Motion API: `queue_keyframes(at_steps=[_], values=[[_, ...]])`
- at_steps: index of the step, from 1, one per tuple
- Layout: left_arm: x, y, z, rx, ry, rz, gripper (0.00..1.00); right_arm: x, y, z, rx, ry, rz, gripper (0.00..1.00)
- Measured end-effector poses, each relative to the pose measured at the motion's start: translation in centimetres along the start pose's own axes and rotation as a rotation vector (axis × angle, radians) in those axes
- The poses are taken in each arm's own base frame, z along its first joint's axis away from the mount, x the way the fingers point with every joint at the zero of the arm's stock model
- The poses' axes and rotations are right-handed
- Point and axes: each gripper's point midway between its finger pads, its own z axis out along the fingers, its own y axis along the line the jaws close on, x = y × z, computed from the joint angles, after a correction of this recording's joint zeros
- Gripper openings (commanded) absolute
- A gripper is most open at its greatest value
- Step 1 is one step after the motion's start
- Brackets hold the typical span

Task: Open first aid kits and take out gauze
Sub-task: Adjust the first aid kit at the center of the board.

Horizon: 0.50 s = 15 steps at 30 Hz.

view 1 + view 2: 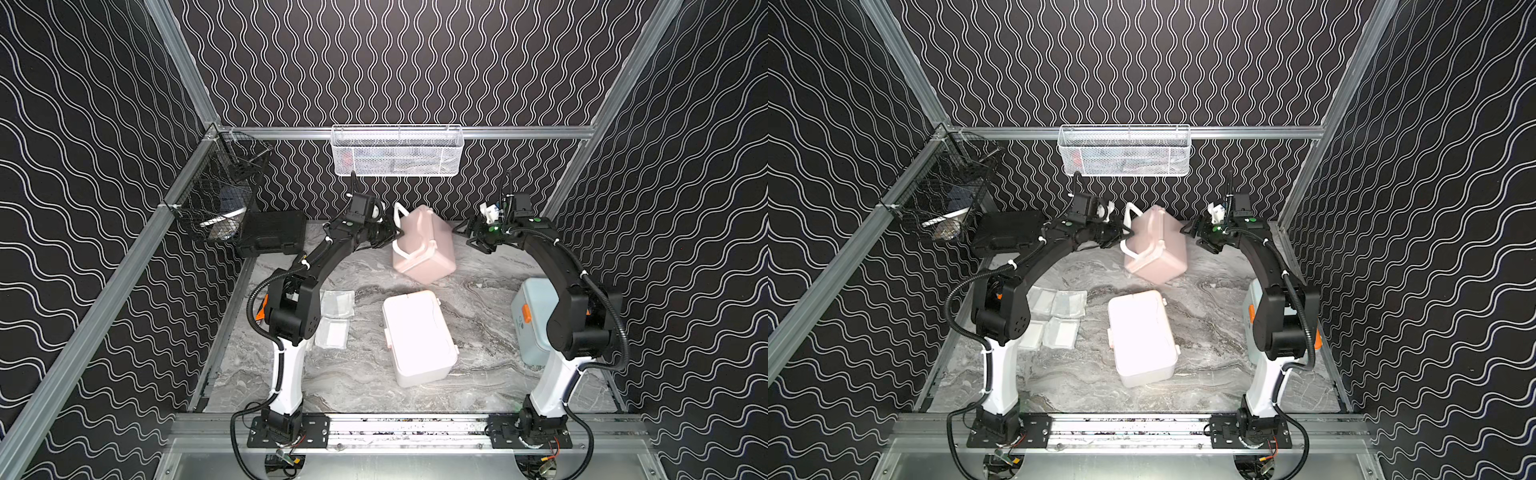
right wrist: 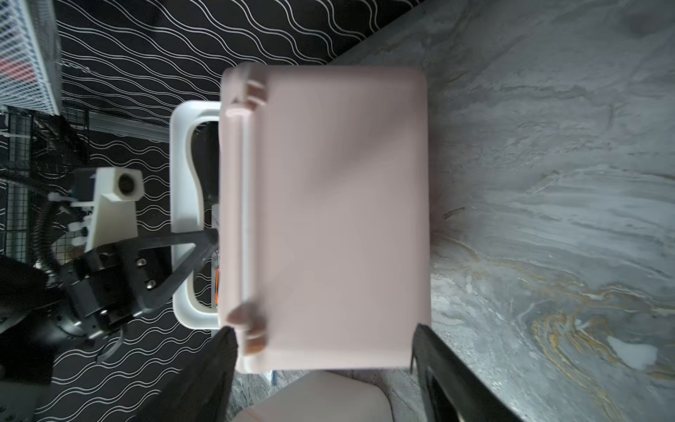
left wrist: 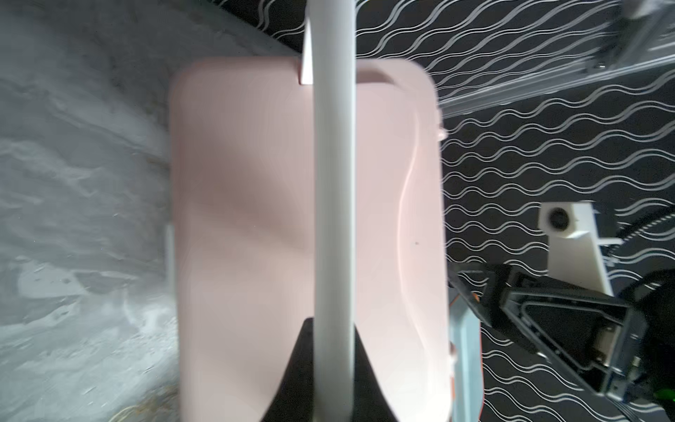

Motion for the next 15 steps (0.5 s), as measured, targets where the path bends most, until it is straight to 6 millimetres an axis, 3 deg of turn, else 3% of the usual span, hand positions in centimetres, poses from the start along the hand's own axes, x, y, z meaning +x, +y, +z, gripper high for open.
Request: queue_keyframes(at_steps=[3, 15], values=[[0.1, -1.9, 0.8, 0.024, -0.001, 0.026, 0.00, -0.5, 0.1, -1.4, 0.010, -0.031, -0.003, 0.79], [4.5, -3.6, 6.4, 0.018, 0.068, 0.004, 0.05, 0.7, -0.6, -2.8, 0.033, -0.039, 0.030, 0.79]])
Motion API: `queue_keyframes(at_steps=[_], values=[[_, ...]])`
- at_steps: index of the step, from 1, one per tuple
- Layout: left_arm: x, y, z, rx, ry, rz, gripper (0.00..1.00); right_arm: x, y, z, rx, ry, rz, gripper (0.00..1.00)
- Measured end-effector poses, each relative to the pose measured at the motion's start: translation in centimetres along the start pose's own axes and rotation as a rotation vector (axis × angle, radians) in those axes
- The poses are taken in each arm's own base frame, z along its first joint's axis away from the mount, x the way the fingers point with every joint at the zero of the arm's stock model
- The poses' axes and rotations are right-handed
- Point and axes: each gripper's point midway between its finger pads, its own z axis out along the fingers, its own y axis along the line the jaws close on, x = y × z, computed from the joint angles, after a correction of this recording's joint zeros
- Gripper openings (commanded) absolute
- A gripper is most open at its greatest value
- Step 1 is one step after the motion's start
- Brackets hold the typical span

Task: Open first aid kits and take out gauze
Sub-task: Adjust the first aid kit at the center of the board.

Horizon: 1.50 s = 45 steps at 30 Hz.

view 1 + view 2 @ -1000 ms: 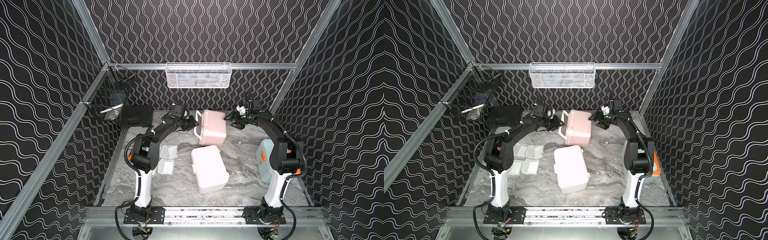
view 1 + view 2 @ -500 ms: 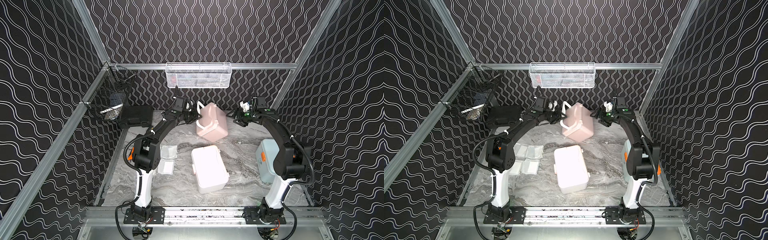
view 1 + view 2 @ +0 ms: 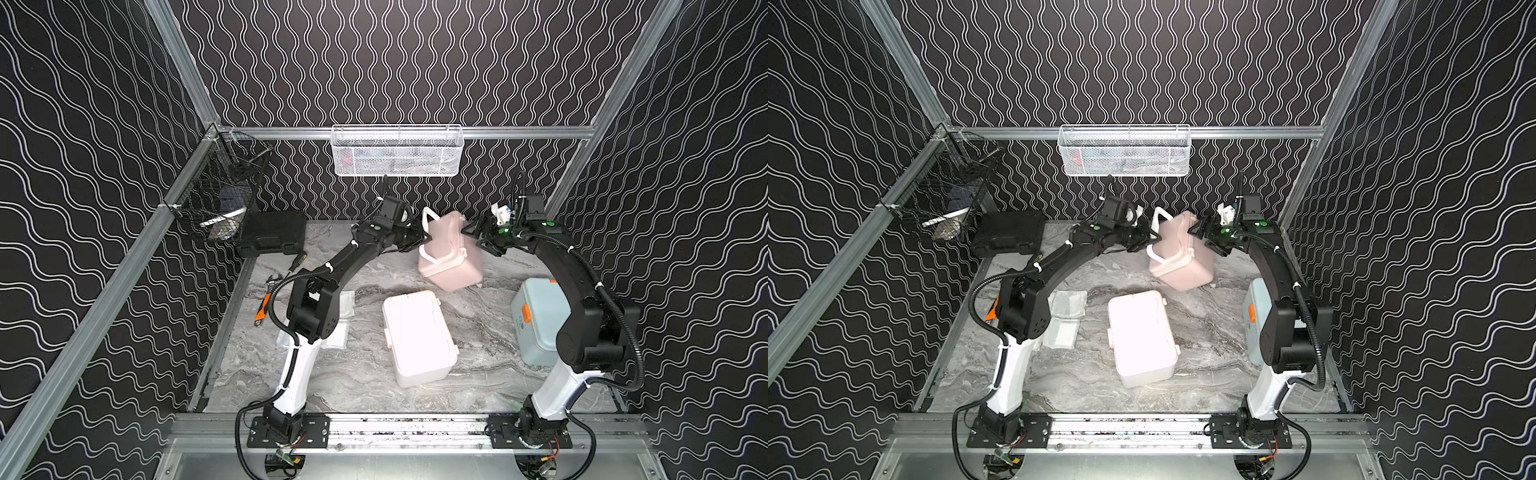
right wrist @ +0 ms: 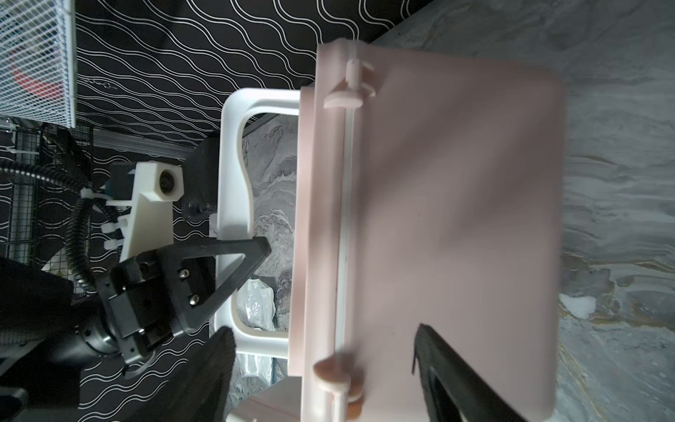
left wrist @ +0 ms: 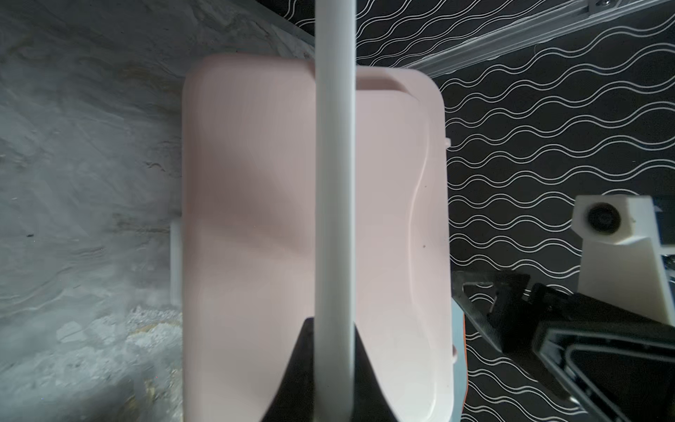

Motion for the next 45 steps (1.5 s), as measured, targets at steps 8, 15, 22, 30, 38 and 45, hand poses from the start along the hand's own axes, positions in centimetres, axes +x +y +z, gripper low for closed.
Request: queue_keyframes(at_steps=[8, 15, 22, 30, 38, 45], values=[[0.6, -2.8, 1.8, -0.034, -0.044, 0.023, 0.09, -0.2, -1.6, -1.5, 0.024, -0.028, 0.034, 0.80], [-0.4, -3.4, 0.3, -0.115, -0.105, 0.054, 0.25, -0.2, -2.0, -1.8, 0.018, -0.035, 0.047, 0.80], [-0.3, -4.2, 1.8, -0.066, -0.106, 0.081, 0.60, -0.2, -2.4, -1.6, 0.011, -0.031, 0.068, 0.80], [0.3, -6.3, -0.1, -0.013, -0.082, 0.076, 0.99, -0.2, -1.3, -2.5, -0.004, -0.049, 0.050, 0.80], [-0.8, -12.1, -10.2, 0.073, -0.175, 0.210, 0.99, 1.0, 3.8, -4.8, -0.046, -0.087, -0.044, 0.80], [3.3, -7.8, -18.5, -0.016, -0.206, 0.223, 0.99, 8.1, 12.2, -3.7, -0.142, 0.050, -0.237, 0.80]])
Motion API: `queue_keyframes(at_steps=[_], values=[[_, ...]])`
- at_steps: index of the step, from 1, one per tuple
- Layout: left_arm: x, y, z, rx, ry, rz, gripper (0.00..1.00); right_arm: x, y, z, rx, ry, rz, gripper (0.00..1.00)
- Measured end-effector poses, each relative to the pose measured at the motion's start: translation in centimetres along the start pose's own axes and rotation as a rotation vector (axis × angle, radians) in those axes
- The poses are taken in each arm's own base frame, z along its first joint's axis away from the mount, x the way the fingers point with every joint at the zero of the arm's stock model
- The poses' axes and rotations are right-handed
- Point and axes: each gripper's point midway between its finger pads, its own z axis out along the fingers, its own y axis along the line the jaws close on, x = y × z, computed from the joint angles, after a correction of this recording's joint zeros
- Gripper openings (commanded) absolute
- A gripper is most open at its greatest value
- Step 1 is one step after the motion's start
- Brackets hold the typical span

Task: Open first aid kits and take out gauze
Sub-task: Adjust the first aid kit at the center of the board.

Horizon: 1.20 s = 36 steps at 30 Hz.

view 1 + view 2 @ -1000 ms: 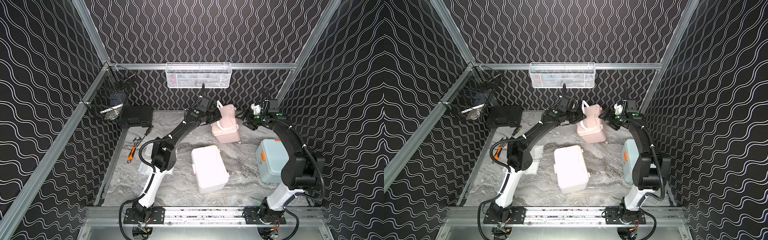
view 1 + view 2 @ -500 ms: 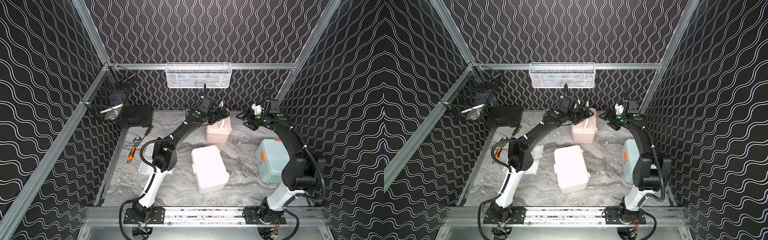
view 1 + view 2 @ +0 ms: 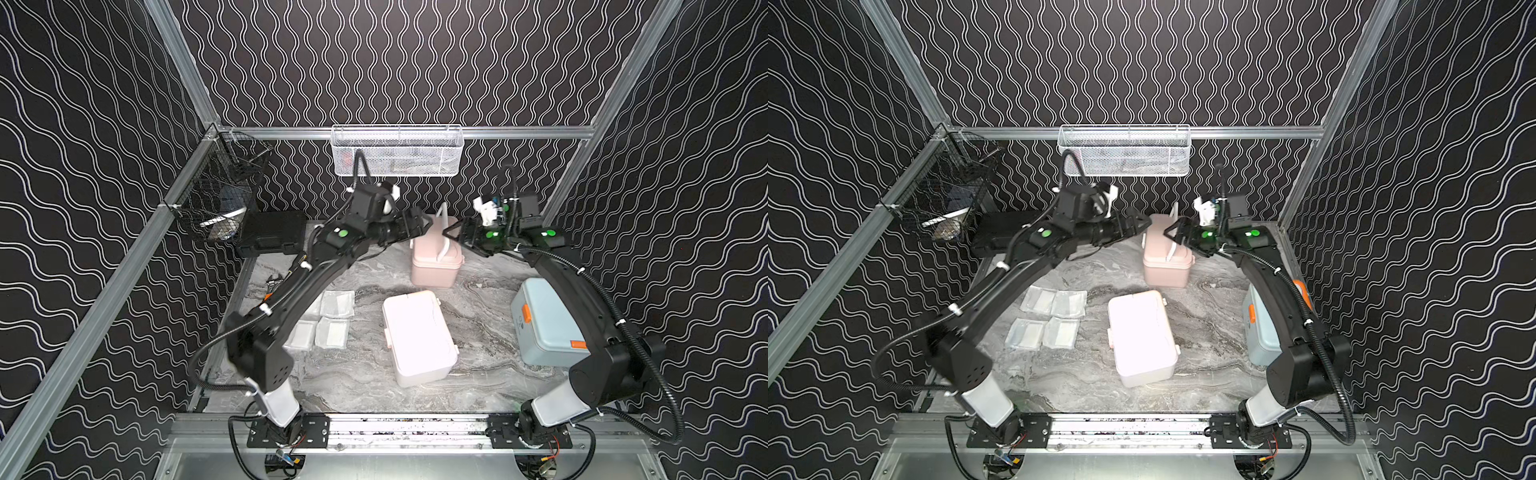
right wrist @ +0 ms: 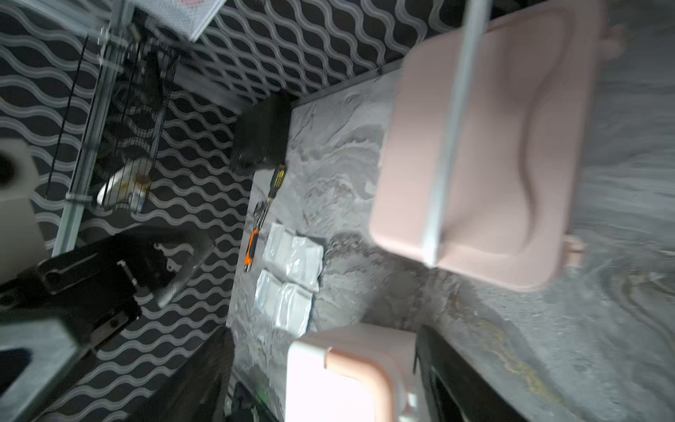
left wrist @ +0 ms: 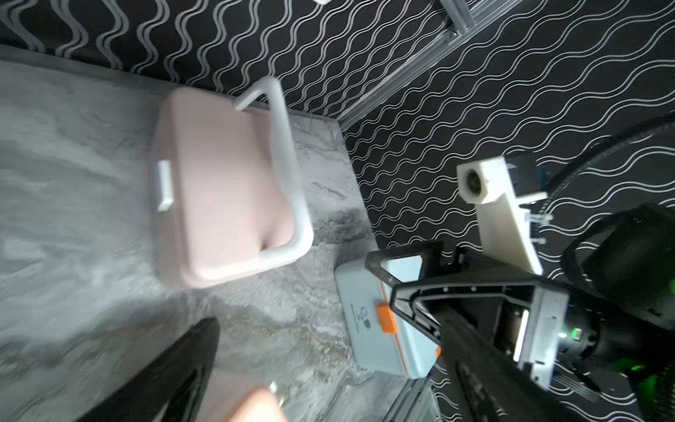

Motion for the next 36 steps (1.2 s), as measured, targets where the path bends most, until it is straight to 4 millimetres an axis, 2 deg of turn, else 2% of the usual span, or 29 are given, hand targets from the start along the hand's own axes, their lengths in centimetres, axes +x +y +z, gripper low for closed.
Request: queue_keyframes(at_steps=[3, 6, 8, 10, 13, 18, 22, 27, 32, 36], values=[[3.0, 2.7, -3.4, -0.050, 0.003, -0.015, 0.99, 3.9, 2.7, 0.8, -0.022, 0.085, -0.070, 0.80], [7.2, 5.5, -5.3, -0.086, 0.044, -0.035, 0.99, 8.1, 3.0, 1.0, 0.017, 0.161, -0.110, 0.80], [9.9, 7.3, -6.0, -0.103, 0.076, -0.049, 0.99, 10.4, 2.0, 1.0, 0.063, 0.201, -0.115, 0.80], [12.8, 9.2, -6.5, -0.124, 0.117, -0.082, 0.99, 12.6, 0.0, 1.0, 0.135, 0.233, -0.110, 0.80], [15.8, 11.1, -7.0, -0.138, 0.161, -0.125, 0.99, 15.7, -2.7, 1.1, 0.215, 0.291, -0.097, 0.80], [19.0, 11.5, -5.6, -0.079, 0.216, -0.180, 0.99, 20.5, -4.8, 1.2, 0.272, 0.382, -0.081, 0.79], [20.2, 10.3, -3.9, -0.015, 0.250, -0.190, 0.99, 22.9, -4.8, 1.2, 0.272, 0.418, -0.061, 0.76], [20.4, 10.4, -1.5, 0.009, 0.260, -0.215, 0.99, 24.0, -4.6, 1.1, 0.253, 0.396, -0.011, 0.73], [19.9, 10.3, 0.2, 0.004, 0.262, -0.219, 0.99, 24.1, -4.9, 1.0, 0.256, 0.368, 0.036, 0.73], [19.7, 9.9, 0.0, 0.015, 0.255, -0.214, 0.99, 23.3, -4.8, 1.1, 0.279, 0.348, 0.030, 0.79]])
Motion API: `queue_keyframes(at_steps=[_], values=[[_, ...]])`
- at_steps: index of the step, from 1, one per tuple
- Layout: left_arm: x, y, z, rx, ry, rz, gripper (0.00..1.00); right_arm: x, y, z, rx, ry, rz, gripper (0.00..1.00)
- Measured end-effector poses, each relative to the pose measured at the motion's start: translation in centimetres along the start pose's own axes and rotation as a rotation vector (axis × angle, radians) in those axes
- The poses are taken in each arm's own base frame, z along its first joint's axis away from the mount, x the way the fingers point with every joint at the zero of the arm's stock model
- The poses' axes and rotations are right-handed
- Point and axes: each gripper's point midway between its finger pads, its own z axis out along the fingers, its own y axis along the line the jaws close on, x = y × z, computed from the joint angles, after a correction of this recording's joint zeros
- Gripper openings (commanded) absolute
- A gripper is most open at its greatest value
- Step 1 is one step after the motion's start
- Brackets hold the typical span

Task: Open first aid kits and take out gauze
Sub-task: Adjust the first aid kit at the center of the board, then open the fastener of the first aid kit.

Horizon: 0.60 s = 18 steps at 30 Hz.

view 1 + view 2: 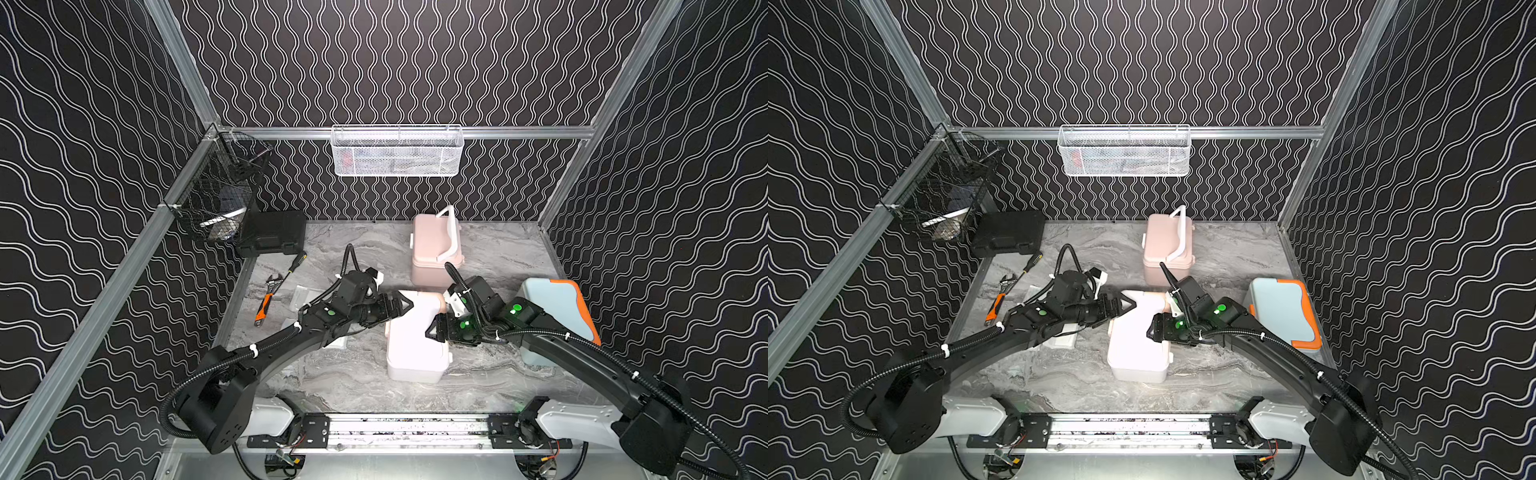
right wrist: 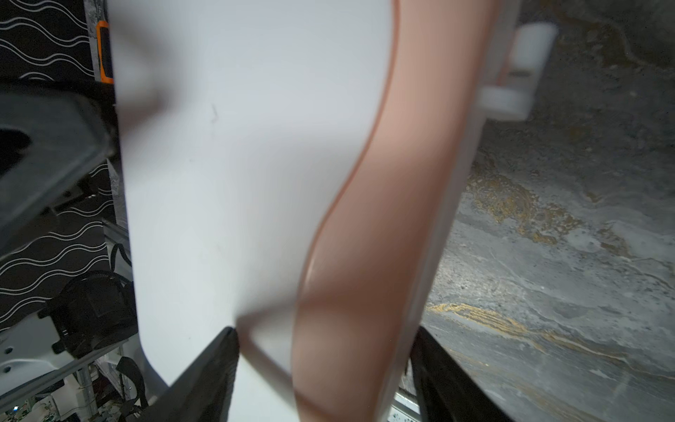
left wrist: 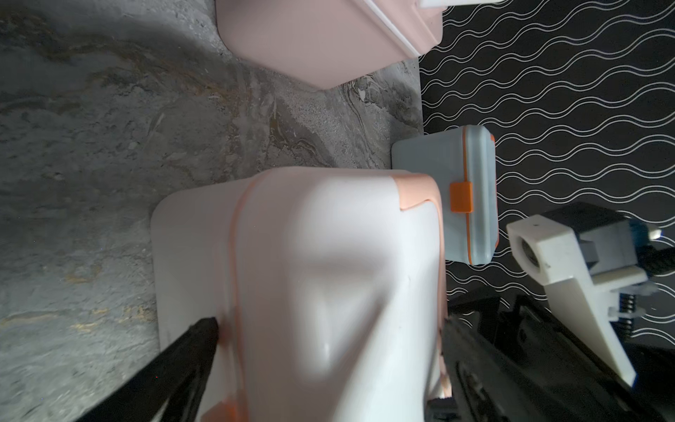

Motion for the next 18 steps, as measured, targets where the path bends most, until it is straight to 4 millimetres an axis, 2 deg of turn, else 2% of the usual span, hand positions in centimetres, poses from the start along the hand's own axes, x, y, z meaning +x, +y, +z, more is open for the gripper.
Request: queue_keyframes(at_steps=[4, 8, 10, 14, 18], values=[[0.9, -0.3, -0.9, 0.032, 0.001, 0.014, 0.99, -1.4, 0.0, -0.5, 0.036, -0.047, -0.028, 0.84], [2.8, 1.4, -1.2, 0.022, 0.031, -0.030, 0.99, -2.3, -0.3, -0.8, 0.069, -0.054, -0.044, 0.87], [3.3, 1.7, -1.5, 0.026, 0.031, -0.042, 0.99, -2.6, -0.8, -1.2, 0.096, -0.069, -0.047, 0.88], [3.8, 1.1, -2.1, 0.073, 0.023, -0.066, 0.99, -3.1, -1.2, -3.0, 0.129, -0.112, -0.053, 0.87], [4.6, 0.1, -1.4, 0.143, 0.046, -0.086, 0.99, -3.4, -0.9, -4.9, 0.132, -0.146, -0.069, 0.82]])
